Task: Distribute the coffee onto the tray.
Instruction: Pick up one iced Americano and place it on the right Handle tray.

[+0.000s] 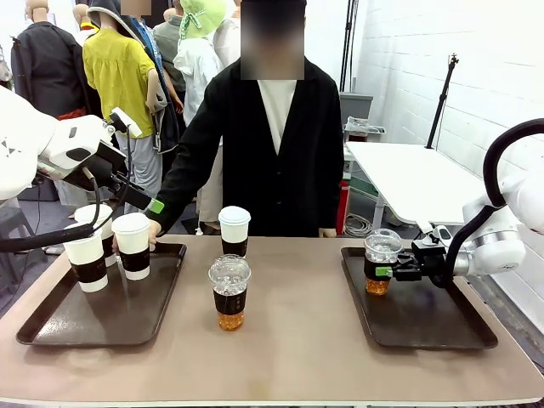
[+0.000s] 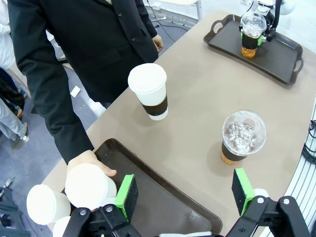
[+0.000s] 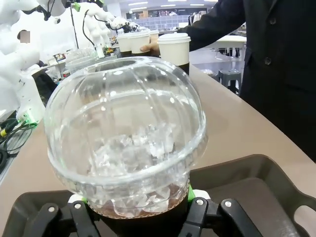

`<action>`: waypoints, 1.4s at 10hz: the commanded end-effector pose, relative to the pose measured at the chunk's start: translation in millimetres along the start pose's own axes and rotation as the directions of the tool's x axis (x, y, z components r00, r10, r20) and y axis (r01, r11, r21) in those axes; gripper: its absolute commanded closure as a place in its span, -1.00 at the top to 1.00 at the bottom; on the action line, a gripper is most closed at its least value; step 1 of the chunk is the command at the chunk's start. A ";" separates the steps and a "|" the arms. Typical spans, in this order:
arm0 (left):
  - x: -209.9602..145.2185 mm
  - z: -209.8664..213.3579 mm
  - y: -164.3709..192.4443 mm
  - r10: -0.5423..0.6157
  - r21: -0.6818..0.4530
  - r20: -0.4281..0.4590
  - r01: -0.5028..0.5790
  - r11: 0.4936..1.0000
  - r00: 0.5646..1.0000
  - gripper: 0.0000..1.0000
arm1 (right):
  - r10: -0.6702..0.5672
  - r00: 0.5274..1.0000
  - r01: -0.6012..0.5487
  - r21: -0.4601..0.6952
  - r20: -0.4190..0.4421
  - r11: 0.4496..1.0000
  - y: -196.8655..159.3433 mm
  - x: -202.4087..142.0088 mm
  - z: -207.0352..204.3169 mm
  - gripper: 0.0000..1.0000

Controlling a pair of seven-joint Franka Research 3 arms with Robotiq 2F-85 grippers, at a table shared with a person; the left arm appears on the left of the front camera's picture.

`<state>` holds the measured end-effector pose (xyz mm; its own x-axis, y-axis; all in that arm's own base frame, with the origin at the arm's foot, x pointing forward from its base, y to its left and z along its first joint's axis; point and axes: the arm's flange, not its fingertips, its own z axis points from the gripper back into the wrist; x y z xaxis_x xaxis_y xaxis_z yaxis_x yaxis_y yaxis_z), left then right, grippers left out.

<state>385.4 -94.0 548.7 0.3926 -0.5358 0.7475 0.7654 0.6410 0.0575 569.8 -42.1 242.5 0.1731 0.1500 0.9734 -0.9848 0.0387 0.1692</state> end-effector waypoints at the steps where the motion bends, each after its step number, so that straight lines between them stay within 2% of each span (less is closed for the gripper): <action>1: -1.1 0.9 1.3 -0.002 -0.004 -0.008 0.002 1.000 1.000 1.00 | -0.029 1.000 0.029 0.015 -0.005 0.999 -3.7 0.0 2.3 1.00; 6: -1.1 0.9 1.3 -0.002 -0.004 -0.008 0.002 1.000 1.000 1.00 | -0.068 0.997 0.067 -0.032 -0.025 0.997 9.6 -3.0 12.1 1.00; 14: -1.1 0.9 1.3 -0.002 -0.004 -0.008 0.002 1.000 1.000 1.00 | -0.072 0.997 0.074 -0.125 0.014 0.989 53.9 -15.8 58.9 1.00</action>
<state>385.4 -94.0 548.7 0.3926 -0.5359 0.7475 0.7654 0.6409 0.0575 525.6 -99.4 240.7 0.2588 0.1255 0.9577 -0.9571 0.1671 0.2367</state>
